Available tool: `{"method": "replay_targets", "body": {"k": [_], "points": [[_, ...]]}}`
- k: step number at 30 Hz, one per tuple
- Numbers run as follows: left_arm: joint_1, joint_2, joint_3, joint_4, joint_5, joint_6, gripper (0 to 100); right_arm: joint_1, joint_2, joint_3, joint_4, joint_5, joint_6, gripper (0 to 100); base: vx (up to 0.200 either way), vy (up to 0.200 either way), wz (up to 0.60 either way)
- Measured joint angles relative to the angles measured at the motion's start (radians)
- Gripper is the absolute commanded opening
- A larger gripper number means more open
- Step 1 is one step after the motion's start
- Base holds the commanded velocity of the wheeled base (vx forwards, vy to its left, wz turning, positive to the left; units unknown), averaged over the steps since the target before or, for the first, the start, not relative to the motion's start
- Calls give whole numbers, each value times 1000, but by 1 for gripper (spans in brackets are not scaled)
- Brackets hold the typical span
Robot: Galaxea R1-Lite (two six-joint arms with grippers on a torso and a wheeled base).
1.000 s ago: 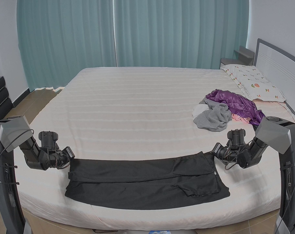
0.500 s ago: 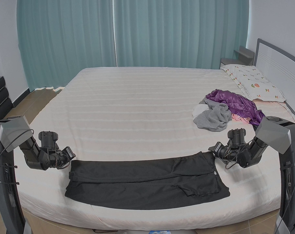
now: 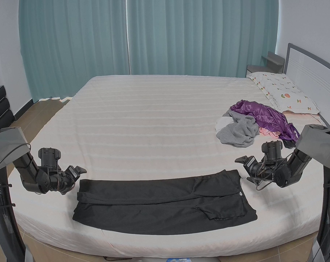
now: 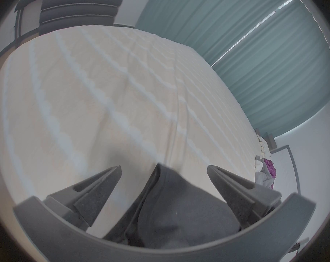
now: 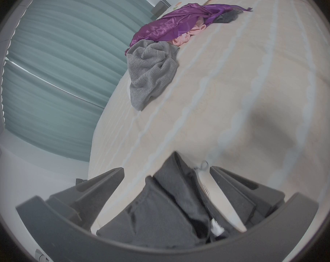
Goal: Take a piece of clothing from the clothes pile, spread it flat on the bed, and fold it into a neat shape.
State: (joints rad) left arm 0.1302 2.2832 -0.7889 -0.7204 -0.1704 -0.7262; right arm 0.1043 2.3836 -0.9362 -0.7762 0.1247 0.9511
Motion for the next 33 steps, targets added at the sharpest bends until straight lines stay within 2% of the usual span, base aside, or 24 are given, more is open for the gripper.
{"method": "replay_targets", "body": {"k": [5, 9, 12, 18, 23, 28, 29, 33], "points": [[-19, -78, 114, -2, 6, -47, 100, 20, -71, 107, -1, 2, 20, 100, -80, 0, 0], [-39, -111, 159, -4, 8, -63, 100, 48, -115, 179, -14, 2, 25, 100, -200, 0, 0], [-64, -124, 177, -4, 15, -66, 100, 60, -137, 206, -29, 2, 41, 100, 0, 0, 0], [-118, -129, 186, -2, 122, -70, 100, 75, -153, 219, -38, 2, 59, 100, 0, 0, 0], [-150, -96, 140, -1, 219, -89, 100, 85, -155, 220, -38, 2, 60, 100, 0, 0, 0], [-171, -66, 100, 3, 246, -135, 100, 96, -155, 218, -38, 1, 60, 100, 0, 0, 0], [-176, -61, 96, 2, 246, -136, 0, 97, -155, 218, -38, 1, 60, 100, 0, 0, 0], [-182, -49, 80, 2, 247, -139, 0, 100, -156, 217, -38, 0, 60, 100, 0, 0, 0]]}}
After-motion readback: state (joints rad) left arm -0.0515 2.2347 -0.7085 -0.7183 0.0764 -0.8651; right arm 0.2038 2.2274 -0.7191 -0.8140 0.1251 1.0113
